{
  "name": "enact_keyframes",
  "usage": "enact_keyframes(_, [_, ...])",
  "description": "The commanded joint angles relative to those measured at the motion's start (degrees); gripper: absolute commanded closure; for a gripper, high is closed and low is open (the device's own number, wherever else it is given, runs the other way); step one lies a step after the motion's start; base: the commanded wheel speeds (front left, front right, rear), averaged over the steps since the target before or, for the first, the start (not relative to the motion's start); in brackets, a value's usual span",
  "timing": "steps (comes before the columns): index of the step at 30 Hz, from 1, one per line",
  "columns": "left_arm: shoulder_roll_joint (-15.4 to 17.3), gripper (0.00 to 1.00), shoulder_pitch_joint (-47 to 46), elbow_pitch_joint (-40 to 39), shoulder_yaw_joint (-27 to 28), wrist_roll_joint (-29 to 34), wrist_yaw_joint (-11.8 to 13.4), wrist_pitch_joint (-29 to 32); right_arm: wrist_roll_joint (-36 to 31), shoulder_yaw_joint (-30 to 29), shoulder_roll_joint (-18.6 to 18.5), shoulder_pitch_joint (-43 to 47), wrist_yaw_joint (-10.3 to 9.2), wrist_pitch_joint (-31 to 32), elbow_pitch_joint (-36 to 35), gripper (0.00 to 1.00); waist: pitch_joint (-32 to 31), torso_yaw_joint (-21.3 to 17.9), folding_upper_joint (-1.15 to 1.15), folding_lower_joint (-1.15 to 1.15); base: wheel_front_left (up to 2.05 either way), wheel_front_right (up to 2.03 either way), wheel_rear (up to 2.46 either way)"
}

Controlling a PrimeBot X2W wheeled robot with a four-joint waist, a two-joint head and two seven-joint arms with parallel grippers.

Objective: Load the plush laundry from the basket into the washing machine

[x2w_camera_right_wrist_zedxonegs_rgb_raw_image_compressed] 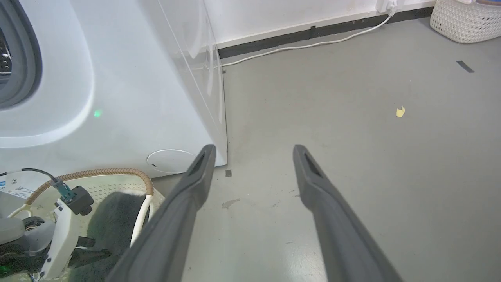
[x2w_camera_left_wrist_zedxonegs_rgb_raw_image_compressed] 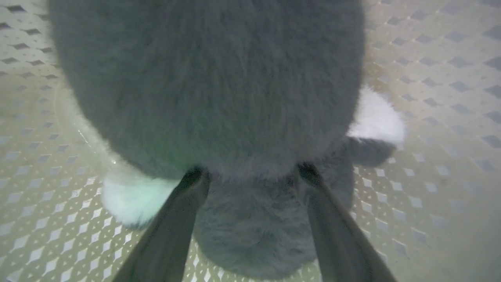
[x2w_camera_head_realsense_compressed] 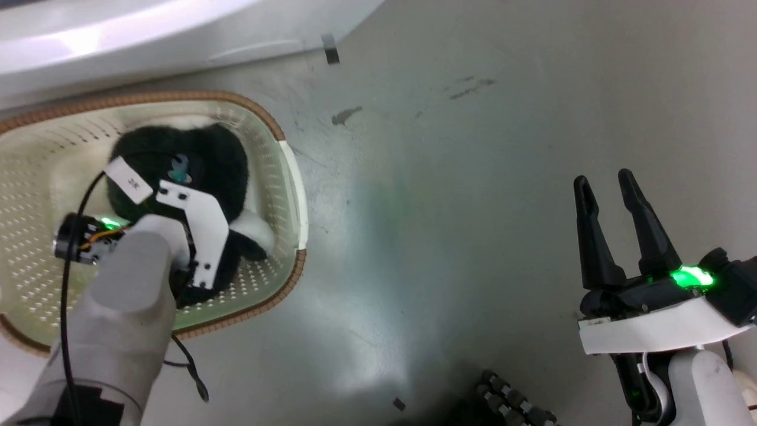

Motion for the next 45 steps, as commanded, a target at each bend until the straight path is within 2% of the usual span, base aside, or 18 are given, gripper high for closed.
enact_keyframes(1, [0.5,0.0,-1.9,1.9,-0.8,-0.3,0.3,0.5,0.9,0.0,0.0,-1.3,-0.05,-0.5,-0.3,0.0,1.5,-0.7,0.0,0.0,0.0,0.0,0.0])
enact_keyframes(7, [1.0,0.0,-4.5,5.4,-2.4,-1.1,-0.2,1.4,2.2,0.1,0.0,-2.0,-0.05,-1.3,-0.2,0.0,4.2,-1.8,0.0,0.0,0.0,0.0,0.0])
enact_keyframes(8, [1.1,1.0,-4.9,6.0,-2.5,-1.5,-0.8,1.2,2.4,0.1,0.0,-2.2,-0.05,-1.4,-0.2,0.0,4.6,-2.0,0.0,0.0,0.0,0.0,0.0])
enact_keyframes(11, [1.5,1.0,-5.7,7.8,-2.8,-2.5,-1.3,0.3,2.9,0.3,0.0,-3.1,-0.05,-1.7,0.1,0.0,5.4,-2.8,0.0,0.0,0.0,0.0,0.0])
enact_keyframes(15, [1.9,1.0,-5.7,9.1,-2.8,-3.6,-0.7,-1.7,3.0,0.6,0.0,-4.1,-0.05,-2.0,0.4,0.0,4.9,-3.6,0.0,0.0,0.0,0.0,0.0])
enact_keyframes(18, [0.8,1.0,-4.6,8.8,-2.6,-4.2,-0.4,-4.0,1.6,-0.5,0.0,-3.9,-0.05,-2.0,0.3,0.0,2.4,-2.0,0.0,0.0,0.0,0.0,0.0])
enact_keyframes(25, [-2.7,1.0,-1.3,8.6,-2.4,-5.9,-0.7,-10.1,-2.9,-4.3,0.0,-1.6,-0.05,-2.0,-0.5,0.0,-5.7,2.5,0.0,0.0,0.0,0.0,0.0])
enact_keyframes(26, [-4.5,1.0,0.4,8.4,-2.9,-6.0,-0.5,-13.7,-4.9,-5.7,0.0,-0.1,-0.05,-2.0,-0.9,0.0,-9.9,5.0,0.0,0.0,0.0,0.0,0.0])
enact_keyframes(33, [-7.9,1.0,5.4,8.0,-3.9,-6.6,-1.5,-23.1,-7.8,-6.6,0.0,2.9,-0.05,-2.0,-1.1,0.0,-19.2,9.3,0.0,0.0,0.0,0.0,0.0])
enact_keyframes(40, [-9.9,1.0,11.6,5.9,-4.0,-8.0,-1.9,-32.9,-8.6,-8.2,0.0,6.4,-0.05,-2.0,-0.7,0.0,-28.4,13.0,0.0,0.0,0.0,0.0,0.0])
enact_keyframes(45, [-10.5,1.0,15.7,0.4,-2.9,-9.3,-1.7,-34.0,-9.5,-8.6,0.0,8.3,-0.05,-2.0,-0.7,0.0,-32.0,14.3,0.0,0.0,0.0,0.0,0.0])
